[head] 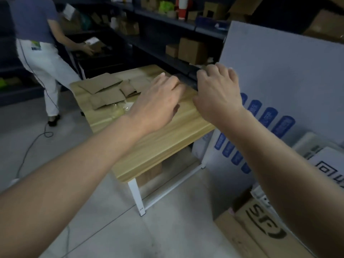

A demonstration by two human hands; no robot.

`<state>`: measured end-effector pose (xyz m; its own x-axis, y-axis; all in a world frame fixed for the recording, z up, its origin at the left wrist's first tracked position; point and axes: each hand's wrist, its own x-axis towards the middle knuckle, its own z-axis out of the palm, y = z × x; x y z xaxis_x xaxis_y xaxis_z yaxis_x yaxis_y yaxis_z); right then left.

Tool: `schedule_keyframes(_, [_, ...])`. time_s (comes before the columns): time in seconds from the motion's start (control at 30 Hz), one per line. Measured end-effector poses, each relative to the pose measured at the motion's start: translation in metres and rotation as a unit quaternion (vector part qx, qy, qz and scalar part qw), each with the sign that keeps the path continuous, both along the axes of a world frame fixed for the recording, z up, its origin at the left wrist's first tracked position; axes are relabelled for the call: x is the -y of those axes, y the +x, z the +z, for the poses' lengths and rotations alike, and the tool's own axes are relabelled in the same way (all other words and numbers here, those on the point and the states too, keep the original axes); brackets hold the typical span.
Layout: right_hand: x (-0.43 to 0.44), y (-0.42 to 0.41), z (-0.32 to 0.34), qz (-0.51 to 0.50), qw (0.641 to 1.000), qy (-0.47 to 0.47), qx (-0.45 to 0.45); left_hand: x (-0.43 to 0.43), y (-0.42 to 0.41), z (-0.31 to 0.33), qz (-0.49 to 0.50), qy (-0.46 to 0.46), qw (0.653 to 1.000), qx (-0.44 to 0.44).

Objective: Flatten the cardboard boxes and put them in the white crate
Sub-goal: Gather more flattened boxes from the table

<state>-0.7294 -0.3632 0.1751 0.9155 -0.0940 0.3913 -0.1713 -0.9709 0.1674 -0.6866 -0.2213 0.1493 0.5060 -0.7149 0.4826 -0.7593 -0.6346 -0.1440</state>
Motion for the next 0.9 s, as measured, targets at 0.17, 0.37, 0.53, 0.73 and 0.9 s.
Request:
schedule_keyframes(0.17, [-0.052,0.051,-0.015,0.006,1.000,-0.016,-0.025,-0.052,0.051,-0.013,0.005,-0.004,1.000,-0.028])
schedule_keyframes(0.37, [-0.088,0.140,-0.034,0.014,0.999,-0.026,-0.039,-0.094,0.135,-0.031,0.033,-0.011,0.998,-0.057])
schedule_keyframes(0.53, [-0.125,0.229,-0.049,0.038,0.998,0.011,-0.053,-0.138,0.215,-0.040,0.075,0.014,0.993,-0.086])
schedule_keyframes(0.73, [-0.167,0.324,-0.048,0.042,0.997,0.023,-0.067,-0.195,0.310,-0.048,0.102,-0.011,0.990,-0.099])
schedule_keyframes(0.9, [-0.204,0.398,-0.057,0.011,0.997,0.024,-0.073,-0.242,0.398,-0.058,0.093,-0.039,0.988,-0.116])
